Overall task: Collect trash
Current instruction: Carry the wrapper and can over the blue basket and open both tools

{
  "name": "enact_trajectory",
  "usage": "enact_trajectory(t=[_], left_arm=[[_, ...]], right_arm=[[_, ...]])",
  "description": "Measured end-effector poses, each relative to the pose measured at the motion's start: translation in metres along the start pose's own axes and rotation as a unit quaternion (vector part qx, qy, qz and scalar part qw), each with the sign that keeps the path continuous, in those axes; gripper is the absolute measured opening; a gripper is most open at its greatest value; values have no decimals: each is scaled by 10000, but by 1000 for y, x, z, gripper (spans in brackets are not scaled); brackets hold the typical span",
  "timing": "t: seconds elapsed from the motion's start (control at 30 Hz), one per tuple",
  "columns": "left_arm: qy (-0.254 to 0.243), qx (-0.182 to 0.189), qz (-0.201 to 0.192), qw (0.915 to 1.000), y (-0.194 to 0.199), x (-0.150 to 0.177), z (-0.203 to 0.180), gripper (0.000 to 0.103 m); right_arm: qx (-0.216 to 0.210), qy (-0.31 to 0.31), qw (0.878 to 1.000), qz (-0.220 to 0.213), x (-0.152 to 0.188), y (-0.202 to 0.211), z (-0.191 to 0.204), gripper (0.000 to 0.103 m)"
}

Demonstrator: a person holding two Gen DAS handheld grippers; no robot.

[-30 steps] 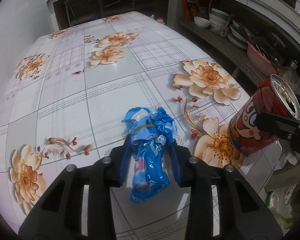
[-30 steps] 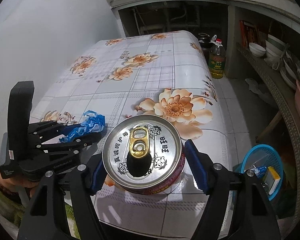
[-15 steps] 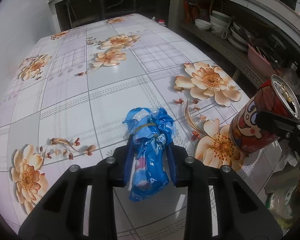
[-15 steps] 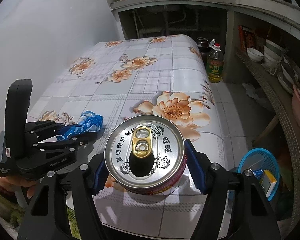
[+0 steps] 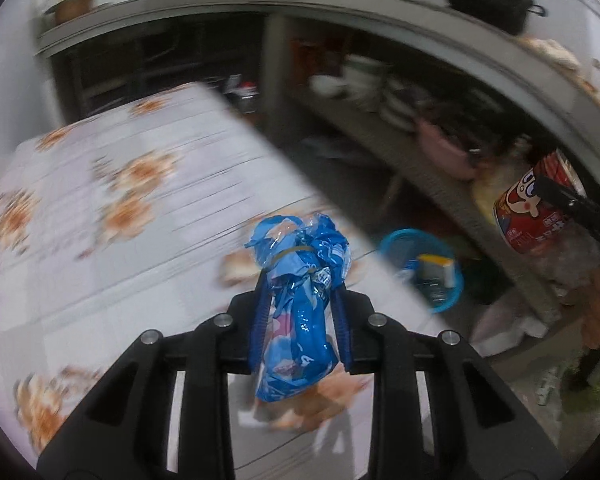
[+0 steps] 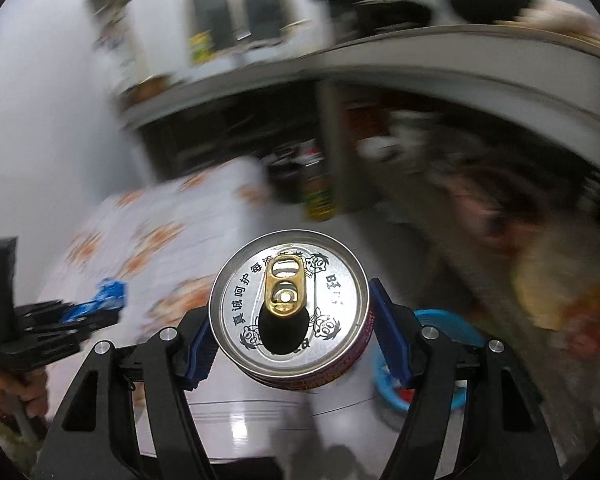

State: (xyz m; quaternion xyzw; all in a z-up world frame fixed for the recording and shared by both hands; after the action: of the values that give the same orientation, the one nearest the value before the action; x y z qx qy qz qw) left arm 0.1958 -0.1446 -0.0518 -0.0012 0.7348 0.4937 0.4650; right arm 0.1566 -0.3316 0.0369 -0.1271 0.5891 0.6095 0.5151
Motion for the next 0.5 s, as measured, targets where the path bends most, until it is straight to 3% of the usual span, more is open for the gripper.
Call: enact_trajectory(t=[0.1,0.27,0.37,0.5], left_arm=[[-210,389,100,9990,-17,-19,-37,27],[-534,833,435,9941,-57,-32,-99,27],[-598,1030,707,9904,-83,-30,-128,27],[-682,1013,973,9877,-110,-27,-144,27]], right_arm=[[362,-397,9985,-35,3,9,-51,66],[605,-1013,9924,360,40,-8,-111,66],[622,-1345,9864,708,66,-37,-136,66],[645,-1618,9784,1115,94,-83,-159,66]])
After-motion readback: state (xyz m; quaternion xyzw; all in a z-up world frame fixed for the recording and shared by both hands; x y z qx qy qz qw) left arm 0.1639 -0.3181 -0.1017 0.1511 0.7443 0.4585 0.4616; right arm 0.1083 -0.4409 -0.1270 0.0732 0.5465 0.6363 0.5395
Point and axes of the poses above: each gripper's, at about its wrist camera, not at the fingertips, and y roughly against the way its jaws point, z to its left, x to its underside, the point moved 10 cm from there along -y, roughly the way its jaws point, and after that the axes turned 7 degrees about -y, right-handed, at the moved point
